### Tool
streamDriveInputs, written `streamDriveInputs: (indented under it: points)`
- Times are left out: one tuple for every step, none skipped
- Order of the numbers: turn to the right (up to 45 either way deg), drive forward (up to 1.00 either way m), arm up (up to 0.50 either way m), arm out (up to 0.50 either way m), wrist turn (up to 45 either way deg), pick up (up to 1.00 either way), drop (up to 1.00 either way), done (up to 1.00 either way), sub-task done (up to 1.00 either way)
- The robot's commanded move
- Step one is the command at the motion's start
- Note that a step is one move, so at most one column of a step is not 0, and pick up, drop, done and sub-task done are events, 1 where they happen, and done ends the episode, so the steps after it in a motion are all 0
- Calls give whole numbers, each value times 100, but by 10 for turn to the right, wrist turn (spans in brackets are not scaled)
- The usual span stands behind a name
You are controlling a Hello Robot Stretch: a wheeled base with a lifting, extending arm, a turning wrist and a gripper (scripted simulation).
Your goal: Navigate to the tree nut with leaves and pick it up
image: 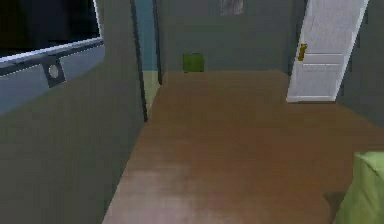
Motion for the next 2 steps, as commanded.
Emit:
streamDriveInputs:
  points:
    - [0, 100, 0, 0, 0, 0, 0, 0, 0]
    - [0, 100, 0, 0, 0, 0, 0, 0, 0]
